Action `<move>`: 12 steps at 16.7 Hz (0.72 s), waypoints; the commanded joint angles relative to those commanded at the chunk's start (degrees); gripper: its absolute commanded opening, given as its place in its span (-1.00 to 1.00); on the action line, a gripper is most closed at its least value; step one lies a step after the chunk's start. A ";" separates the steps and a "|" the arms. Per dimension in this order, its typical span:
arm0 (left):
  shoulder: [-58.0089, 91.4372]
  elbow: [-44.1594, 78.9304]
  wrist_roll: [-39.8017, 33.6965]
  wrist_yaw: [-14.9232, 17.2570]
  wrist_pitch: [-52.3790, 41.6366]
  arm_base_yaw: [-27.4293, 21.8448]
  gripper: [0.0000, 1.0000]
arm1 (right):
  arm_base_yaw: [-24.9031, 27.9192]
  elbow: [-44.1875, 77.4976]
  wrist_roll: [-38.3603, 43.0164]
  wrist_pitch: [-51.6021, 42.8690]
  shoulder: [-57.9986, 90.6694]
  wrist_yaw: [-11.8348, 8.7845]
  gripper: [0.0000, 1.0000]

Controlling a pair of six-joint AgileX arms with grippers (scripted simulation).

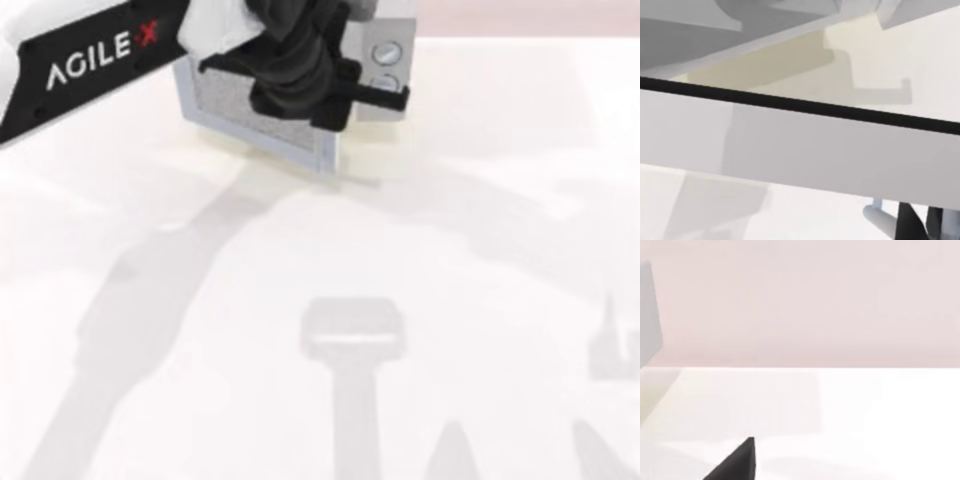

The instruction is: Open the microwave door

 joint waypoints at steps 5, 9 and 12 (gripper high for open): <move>-2.42 -3.82 3.17 1.58 1.50 0.81 -1.00 | 0.00 0.00 0.00 0.00 0.00 0.00 1.00; -2.42 -3.82 3.17 1.58 1.50 0.81 -1.00 | 0.00 0.00 0.00 0.00 0.00 0.00 1.00; -2.42 -3.82 3.17 1.58 1.50 0.81 -1.00 | 0.00 0.00 0.00 0.00 0.00 0.00 1.00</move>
